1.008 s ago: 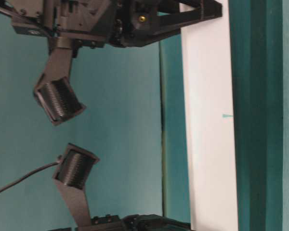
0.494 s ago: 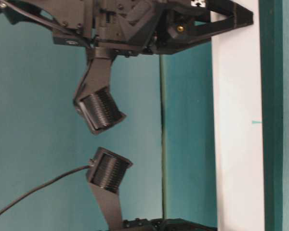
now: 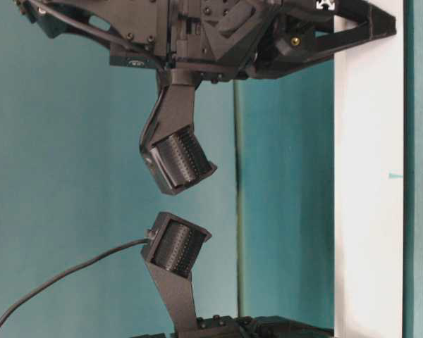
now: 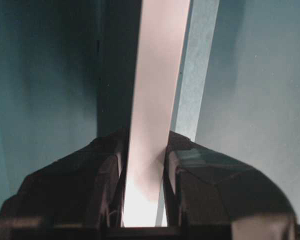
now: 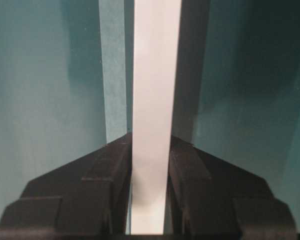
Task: Lift a wooden board with both hands.
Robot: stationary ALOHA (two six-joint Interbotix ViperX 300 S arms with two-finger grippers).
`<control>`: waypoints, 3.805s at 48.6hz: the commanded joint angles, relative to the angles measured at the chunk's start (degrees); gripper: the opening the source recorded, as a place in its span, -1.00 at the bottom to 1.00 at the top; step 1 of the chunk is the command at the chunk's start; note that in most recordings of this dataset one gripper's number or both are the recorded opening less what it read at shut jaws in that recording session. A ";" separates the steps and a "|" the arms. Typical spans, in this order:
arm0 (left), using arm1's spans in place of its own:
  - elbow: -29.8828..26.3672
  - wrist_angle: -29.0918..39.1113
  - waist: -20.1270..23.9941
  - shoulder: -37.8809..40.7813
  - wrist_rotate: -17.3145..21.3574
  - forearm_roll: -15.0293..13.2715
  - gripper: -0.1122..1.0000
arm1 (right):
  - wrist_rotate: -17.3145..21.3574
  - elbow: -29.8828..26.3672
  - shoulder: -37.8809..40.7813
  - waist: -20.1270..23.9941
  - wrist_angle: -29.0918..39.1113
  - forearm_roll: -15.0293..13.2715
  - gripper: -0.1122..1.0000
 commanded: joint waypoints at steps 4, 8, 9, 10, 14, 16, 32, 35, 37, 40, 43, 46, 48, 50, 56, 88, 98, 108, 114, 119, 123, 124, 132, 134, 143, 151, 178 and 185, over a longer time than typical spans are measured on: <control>-1.05 -1.76 0.18 -0.09 -1.67 0.00 -0.49 | -0.70 0.35 -0.09 0.70 -1.14 0.35 -0.41; -0.97 -2.02 -0.18 -0.09 -2.46 0.00 -0.49 | -0.70 0.62 0.00 0.79 -1.76 0.35 -0.41; -0.97 -1.93 -0.26 -0.09 -2.81 0.00 -0.49 | -0.70 0.62 0.00 0.79 -1.93 0.35 -0.41; -0.88 -1.93 -0.35 -0.09 -2.99 0.00 -0.49 | -0.70 0.62 0.00 0.79 -2.29 0.35 -0.41; -0.62 -1.93 -0.97 -0.18 -3.25 0.00 -0.49 | -0.70 0.62 0.18 0.79 -2.55 0.35 -0.41; -0.62 -1.85 -1.32 -0.18 -3.34 0.00 -0.49 | -0.70 0.62 0.18 0.70 -2.55 0.35 -0.41; -0.44 -1.76 -1.49 -0.09 -3.60 0.00 -0.49 | -0.53 0.79 0.18 0.53 -2.81 0.35 -0.41; -0.35 -1.85 -1.49 -0.09 -3.60 0.00 -0.49 | -0.53 0.79 0.18 0.53 -2.81 0.35 -0.41; -0.18 -1.85 -1.49 -0.09 -3.69 0.00 -0.49 | -0.53 0.79 0.18 0.53 -2.81 0.35 -0.41; 0.00 -2.02 -1.58 -0.09 -3.69 0.00 -0.49 | -0.53 0.88 0.26 0.53 -2.90 0.35 -0.41; 0.18 -2.11 -1.58 -0.09 -3.69 0.00 -0.49 | -0.62 1.05 0.26 0.53 -2.99 0.35 -0.41; 0.18 -2.11 -1.58 0.00 -3.87 0.00 -0.49 | -0.44 1.23 0.18 0.53 -3.34 0.35 -0.41; 0.18 -2.11 -1.58 0.00 -4.31 0.00 -0.49 | -0.44 1.32 0.26 0.53 -3.43 0.35 -0.41; 0.18 -2.11 -1.58 0.00 -4.66 0.00 -0.49 | -0.35 1.41 0.26 0.53 -3.52 0.35 -0.41; 0.00 -3.96 -1.67 -0.09 -4.48 0.00 -0.49 | -0.62 1.85 0.09 0.53 -4.39 0.35 -0.41; 1.05 -4.92 -2.29 -1.58 -4.39 0.00 -0.49 | 0.18 2.37 -0.09 0.35 -5.80 0.88 -0.20; 1.49 -4.92 -2.29 -1.85 -5.10 0.00 -0.05 | 3.34 2.46 -0.18 0.44 -5.89 0.70 0.79; 3.52 -3.78 -2.02 -2.90 -4.92 0.09 0.91 | 3.87 2.55 -0.26 0.53 -6.94 0.62 0.85; 4.31 -3.69 -2.02 -3.52 -4.83 0.09 0.97 | 3.96 2.55 -0.35 0.53 -7.38 0.62 0.85; 4.22 -3.78 -2.02 -4.31 -4.31 0.00 0.99 | 3.96 2.55 -1.23 0.53 -8.00 0.62 0.85; 3.87 -3.69 -2.02 -5.62 -4.13 0.09 0.99 | 4.04 2.55 -2.55 0.44 -8.53 0.62 0.85; 3.78 -3.69 -2.02 -5.98 -4.13 0.09 0.99 | 4.04 2.55 -2.99 0.44 -8.53 0.62 0.85; 3.78 -3.78 -1.93 -10.11 -3.96 0.09 0.99 | 5.89 2.90 -6.94 0.09 -8.17 0.62 0.85; 3.96 -3.69 -1.93 -11.25 -3.96 0.09 0.99 | 6.42 3.08 -8.17 0.00 -8.17 0.62 0.85; 5.36 -3.34 -1.93 -16.70 -3.96 0.09 0.99 | 7.12 3.16 -14.41 -0.35 -8.44 0.53 0.85; 5.98 -2.55 -1.67 -22.06 -4.04 0.09 0.99 | 7.03 3.16 -19.86 -0.97 -8.44 0.53 0.85; 9.14 -11.34 -1.85 -40.52 2.20 0.09 0.99 | 6.94 8.00 -35.33 -1.58 -15.29 0.35 0.85; 11.16 -16.08 -1.76 -47.55 3.25 0.09 0.99 | 6.86 11.60 -42.10 -1.67 -21.27 0.35 0.85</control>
